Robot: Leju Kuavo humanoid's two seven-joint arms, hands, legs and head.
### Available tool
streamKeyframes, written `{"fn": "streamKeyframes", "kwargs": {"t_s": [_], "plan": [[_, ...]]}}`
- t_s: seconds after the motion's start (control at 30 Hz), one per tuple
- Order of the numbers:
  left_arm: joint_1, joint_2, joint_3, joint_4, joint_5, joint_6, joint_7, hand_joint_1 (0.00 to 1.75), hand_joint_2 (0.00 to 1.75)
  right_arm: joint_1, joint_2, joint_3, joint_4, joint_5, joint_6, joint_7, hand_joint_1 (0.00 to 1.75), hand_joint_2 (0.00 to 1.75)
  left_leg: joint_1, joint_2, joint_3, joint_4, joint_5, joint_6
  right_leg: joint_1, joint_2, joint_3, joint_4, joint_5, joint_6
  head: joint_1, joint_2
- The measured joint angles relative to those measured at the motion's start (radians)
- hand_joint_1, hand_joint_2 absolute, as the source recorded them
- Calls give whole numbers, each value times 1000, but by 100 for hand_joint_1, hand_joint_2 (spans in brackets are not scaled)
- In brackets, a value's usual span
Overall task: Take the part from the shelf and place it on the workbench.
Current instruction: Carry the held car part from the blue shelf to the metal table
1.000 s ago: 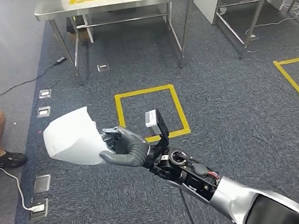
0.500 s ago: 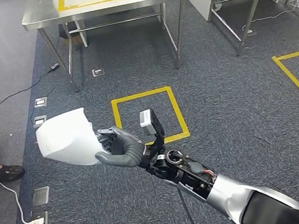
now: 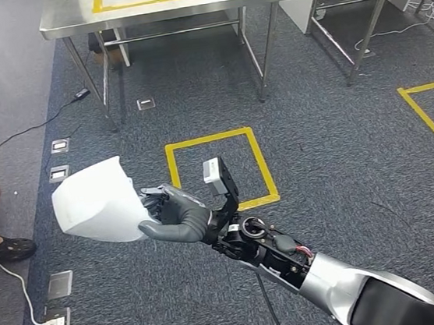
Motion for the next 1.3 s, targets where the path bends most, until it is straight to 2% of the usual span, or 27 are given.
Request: {"fn": "streamKeyframes", "kwargs": {"t_s": [0.17, 0.23, 0.27, 0.3, 0.37, 0.4, 0.43, 0.47, 0.53, 0.57, 0.6, 0.7, 0.77, 0.8, 0.87, 0.9, 0.93, 0.97, 1.03, 1.07, 1.1, 1.23, 1.27, 1.3], "plan": [[0, 0, 0, 0, 0, 0, 0, 0, 175, -1, 0, 0, 0, 0, 0, 2, 175, 175, -3, 0, 2, 3, -7, 12, -5, 0, 4, -2, -4, 16, 0, 0], [-1, 0, 0, 0, 0, -1, 0, 0, 175, -1, 0, 0, -1, -3, 0, 4, 175, 175, 0, 2, 12, -7, -7, 18, -5, -1, 0, 17, -19, 24, 2, 0], [-1, 0, 0, 0, 0, -1, 0, 0, 175, -2, 0, 0, -1, -4, 1, 4, 175, 175, 2, 3, 18, -13, -6, 21, -6, -1, -15, 55, -41, 26, 4, 0], [-1, -1, 0, 0, 1, -2, 0, 0, 175, -1, 0, 0, -1, -6, 1, 5, 175, 175, 3, 5, 23, -16, -7, 24, -6, -2, -43, 117, -71, 29, 7, 0], [-1, 0, 0, 0, 2, -2, -1, 0, 175, 1, 0, 0, 1, -7, 3, 4, 175, 175, 3, 7, 27, -17, -9, 26, -8, -3, -121, 265, -129, 30, 11, 0], [-1, 0, 0, 0, 3, -3, -1, 0, 175, 2, 0, 0, 3, -7, 5, 4, 175, 175, 3, 7, 29, -16, -11, 26, -9, -3, -148, 310, -136, 30, 13, 0], [0, 0, 0, 0, 3, -3, -2, 0, 175, 3, 0, 1, 4, -7, 6, 4, 175, 175, 4, 7, 32, -16, -13, 24, -10, -4, -156, 314, -122, 30, 15, 0], [0, 0, 0, 0, 4, -3, -2, 0, 175, 3, 0, 1, 5, -7, 7, 4, 175, 175, 4, 7, 36, -15, -16, 21, -11, -5, -144, 276, -89, 28, 17, 0], [0, -2, 0, 0, 5, -3, -2, 0, 175, 1, 0, 1, 6, -7, 9, 4, 175, 175, 4, 6, 45, -12, -25, 12, -10, -11, -83, 133, -8, 24, 21, 0], [0, -2, 0, 0, 6, -3, -2, 0, 175, -1, 1, 1, 6, -7, 10, 3, 175, 175, 3, 5, 47, -9, -28, 7, -9, -14, -58, 74, 16, 21, 22, 0], [0, -2, 0, 0, 7, -2, -2, 0, 175, -2, 1, 2, 7, -7, 11, 3, 175, 175, 1, 5, 46, -7, -30, 2, -8, -16, -44, 39, 26, 18, 21, 0], [0, -2, 0, 0, 10, -1, -3, 0, 175, -3, 2, 2, 10, -7, 17, 3, 175, 175, 2, 10, 47, -7, -33, -15, -5, -10, -40, 22, 25, 3, 13, 0], [-1, -2, 0, 0, 13, -1, -3, 0, 175, -6, 5, 2, 11, -7, 20, 1, 175, 175, 5, 12, 30, 34, -58, -27, -8, -7, -33, 16, 26, -9, 6, 0], [-1, -2, 0, 0, 14, 0, -3, 0, 175, -8, 7, 2, 11, -7, 21, 1, 175, 175, 6, 12, 4, 87, -84, -33, -9, -6, -30, 14, 26, -13, 1, 0], [-1, -2, 0, 0, 15, 0, -3, 0, 175, -10, 9, 3, 15, -7, 22, 0, 175, 175, 8, 12, -73, 229, -138, -41, -8, -5, -29, 14, 23, -20, -8, 0], [0, -3, 0, 0, 16, 0, -3, 0, 175, -10, 9, 3, 17, -7, 22, 0, 175, 175, 9, 12, -105, 280, -149, -42, -7, -3, -27, 14, 21, -21, -9, 0], [1, -3, 0, 0, 17, 0, -3, 0, 175, -9, 9, 3, 20, -7, 23, 1, 175, 175, 9, 12, -121, 296, -140, -42, -6, -1, -25, 15, 19, -22, -9, 0], [1, -4, 0, 0, 17, 0, -3, 0, 175, -10, 9, 3, 22, -7, 24, 1, 175, 175, 9, 11, -115, 270, -112, -39, -6, 2, -21, 15, 16, -23, -10, 0], [2, -4, 0, 0, 17, 0, -3, 0, 175, -11, 10, 3, 25, -7, 27, 0, 175, 175, 9, 10, -61, 140, -32, -31, -5, 8, -10, 14, 9, -21, -11, 0], [1, -4, 0, 0, 17, 0, -3, 0, 175, -12, 10, 3, 26, -7, 28, 0, 175, 175, 9, 9, -37, 86, -3, -28, -5, 9, -6, 14, 7, -20, -11, 0], [1, -4, 0, 0, 17, 0, -3, 0, 175, -12, 11, 3, 27, -7, 29, 0, 175, 175, 8, 8, -22, 56, 12, -26, -5, 10, -4, 14, 5, -19, -11, 0], [1, -3, 0, 0, 17, 0, -3, 0, 175, -12, 11, 3, 27, -7, 30, 0, 175, 175, 8, 5, -10, 26, 19, -23, -5, 10, -3, 14, 3, -19, -12, 0], [1, -2, 0, 0, 17, 0, -3, 0, 175, -13, 11, 4, 28, -7, 30, 0, 175, 175, 6, 3, -4, 13, 17, -20, -4, 12, -4, 14, 1, -15, -12, 0], [0, -2, 0, 0, 17, 0, -3, 0, 175, -14, 11, 5, 29, -7, 32, 0, 175, 175, 7, 3, 7, -4, 13, -13, -2, 10, -5, 20, -7, -7, -11, 0]]}}
